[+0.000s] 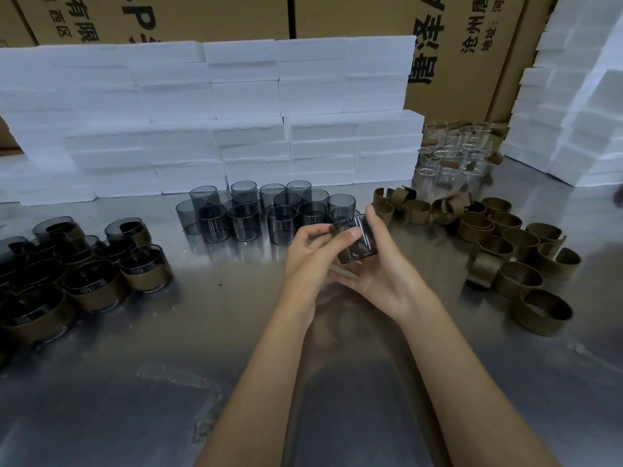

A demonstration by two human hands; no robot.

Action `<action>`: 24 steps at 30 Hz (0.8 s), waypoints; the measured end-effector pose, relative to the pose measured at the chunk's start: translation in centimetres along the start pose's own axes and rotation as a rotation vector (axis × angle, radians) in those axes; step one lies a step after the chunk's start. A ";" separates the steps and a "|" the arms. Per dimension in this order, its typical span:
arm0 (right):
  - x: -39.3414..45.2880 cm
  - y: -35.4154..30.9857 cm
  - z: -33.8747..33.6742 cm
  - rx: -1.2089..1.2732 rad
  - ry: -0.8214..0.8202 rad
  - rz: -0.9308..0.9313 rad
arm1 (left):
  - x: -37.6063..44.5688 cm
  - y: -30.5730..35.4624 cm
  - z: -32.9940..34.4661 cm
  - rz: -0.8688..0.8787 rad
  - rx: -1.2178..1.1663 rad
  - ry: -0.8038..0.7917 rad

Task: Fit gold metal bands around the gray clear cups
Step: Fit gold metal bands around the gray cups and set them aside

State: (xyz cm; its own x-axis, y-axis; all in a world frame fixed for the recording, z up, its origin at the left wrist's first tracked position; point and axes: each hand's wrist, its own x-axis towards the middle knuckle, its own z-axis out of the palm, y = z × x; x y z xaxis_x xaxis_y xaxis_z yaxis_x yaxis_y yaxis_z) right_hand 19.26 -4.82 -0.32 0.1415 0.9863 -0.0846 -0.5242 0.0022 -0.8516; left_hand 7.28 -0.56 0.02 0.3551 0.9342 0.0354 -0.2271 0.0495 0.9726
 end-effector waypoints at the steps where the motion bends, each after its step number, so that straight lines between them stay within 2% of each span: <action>1: 0.0 0.0 0.0 0.016 -0.008 -0.003 | -0.1 0.1 0.0 0.005 0.009 -0.004; 10: -0.4 0.2 0.8 0.014 -0.097 0.025 | -0.6 0.8 0.1 0.013 0.076 0.011; 15: -0.2 0.3 1.0 0.010 0.002 -0.025 | -0.6 1.0 -0.1 0.001 0.154 -0.001; 21: 0.6 0.8 1.0 -0.042 0.108 -0.001 | -0.2 0.9 -0.9 -0.059 0.056 -0.033; 24: 0.8 0.9 0.7 -0.016 0.141 -0.031 | 0.0 0.6 -1.0 -0.059 0.030 0.064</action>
State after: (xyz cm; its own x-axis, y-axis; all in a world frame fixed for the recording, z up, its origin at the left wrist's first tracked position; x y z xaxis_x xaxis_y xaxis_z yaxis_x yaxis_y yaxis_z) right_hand 18.28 -3.91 -0.77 0.2742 0.9530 -0.1288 -0.5042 0.0284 -0.8631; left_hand 6.27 -0.14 0.35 0.3078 0.9507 -0.0363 -0.1797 0.0956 0.9791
